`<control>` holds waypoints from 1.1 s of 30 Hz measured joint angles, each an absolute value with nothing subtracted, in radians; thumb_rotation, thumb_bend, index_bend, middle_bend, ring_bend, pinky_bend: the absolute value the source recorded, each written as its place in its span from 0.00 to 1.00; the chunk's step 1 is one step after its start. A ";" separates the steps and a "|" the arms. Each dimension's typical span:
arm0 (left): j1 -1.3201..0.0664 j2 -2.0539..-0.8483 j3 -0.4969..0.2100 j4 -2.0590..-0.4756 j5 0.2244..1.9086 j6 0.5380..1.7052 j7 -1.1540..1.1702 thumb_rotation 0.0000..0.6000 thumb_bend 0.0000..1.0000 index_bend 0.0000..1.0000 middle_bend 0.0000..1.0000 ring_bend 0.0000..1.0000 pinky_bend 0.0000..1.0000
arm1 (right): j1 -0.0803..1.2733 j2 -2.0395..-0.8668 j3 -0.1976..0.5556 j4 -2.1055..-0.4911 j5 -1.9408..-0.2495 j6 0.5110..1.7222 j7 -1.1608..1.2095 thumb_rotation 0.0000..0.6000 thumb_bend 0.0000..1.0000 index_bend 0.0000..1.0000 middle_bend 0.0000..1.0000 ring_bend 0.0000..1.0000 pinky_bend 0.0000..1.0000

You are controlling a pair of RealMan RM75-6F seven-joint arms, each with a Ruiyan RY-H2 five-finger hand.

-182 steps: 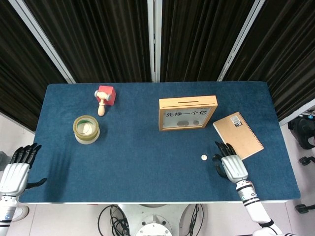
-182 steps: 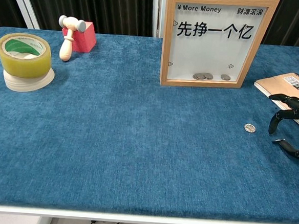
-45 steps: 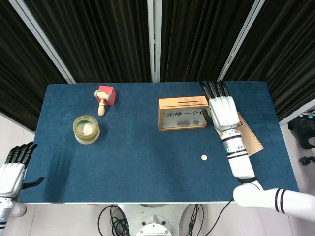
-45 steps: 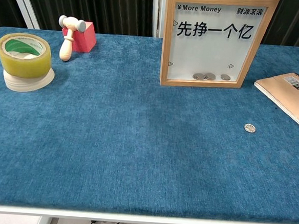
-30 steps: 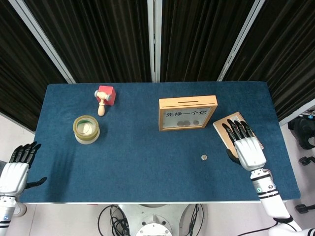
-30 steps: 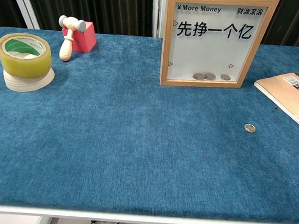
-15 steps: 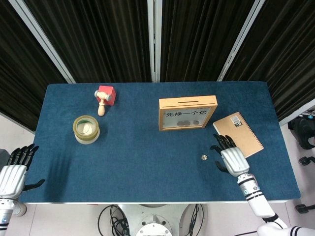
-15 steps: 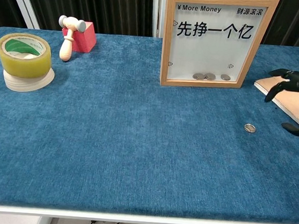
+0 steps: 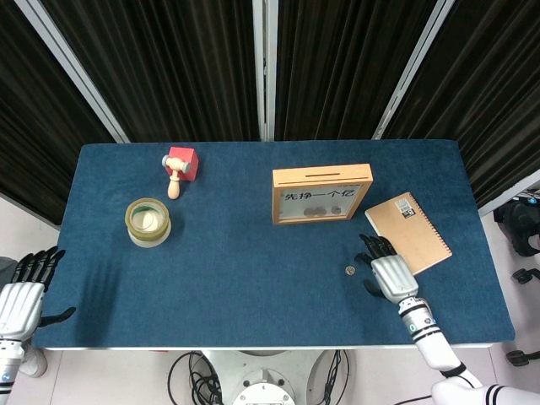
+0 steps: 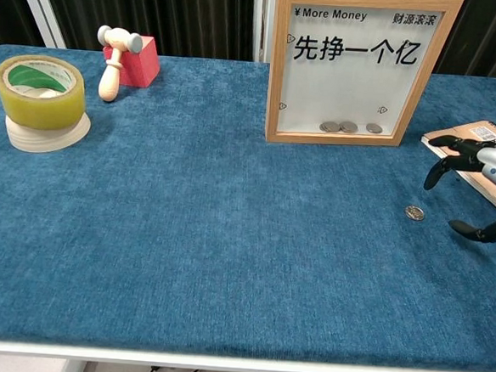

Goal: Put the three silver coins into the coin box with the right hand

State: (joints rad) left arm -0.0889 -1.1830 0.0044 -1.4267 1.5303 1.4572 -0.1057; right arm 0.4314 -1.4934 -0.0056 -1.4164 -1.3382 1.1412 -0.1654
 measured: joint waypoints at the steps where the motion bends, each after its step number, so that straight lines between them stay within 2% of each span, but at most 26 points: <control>1: -0.089 -1.183 0.005 -1.425 1.530 1.456 -0.106 1.00 0.00 0.06 0.01 0.00 0.00 | 0.430 -1.497 -0.005 -1.412 -1.338 1.137 -0.165 1.00 0.27 0.32 0.00 0.00 0.00; 6: -0.088 -1.186 0.005 -1.419 1.527 1.455 -0.110 1.00 0.00 0.06 0.01 0.00 0.00 | 0.426 -1.509 -0.002 -1.401 -1.342 1.125 -0.162 1.00 0.28 0.32 0.00 0.00 0.00; 11: -0.089 -1.187 0.005 -1.417 1.527 1.451 -0.112 1.00 0.00 0.06 0.01 0.00 0.00 | 0.426 -1.515 0.003 -1.393 -1.348 1.114 -0.155 1.00 0.33 0.32 0.00 0.00 0.00; 28: -0.091 -1.189 0.002 -1.408 1.521 1.443 -0.119 1.00 0.00 0.06 0.01 0.00 0.00 | 0.424 -1.548 0.018 -1.361 -1.360 1.089 -0.144 1.00 0.34 0.31 0.00 0.00 0.00; 33: -0.092 -1.190 0.001 -1.405 1.518 1.441 -0.122 1.00 0.00 0.06 0.01 0.00 0.00 | 0.421 -1.555 0.022 -1.358 -1.359 1.092 -0.149 1.00 0.34 0.34 0.00 0.00 0.00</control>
State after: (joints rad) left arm -0.0916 -1.1900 0.0013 -1.4045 1.5185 1.4414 -0.1222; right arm 0.4205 -1.5548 0.0216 -1.3584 -1.3592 1.0916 -0.1493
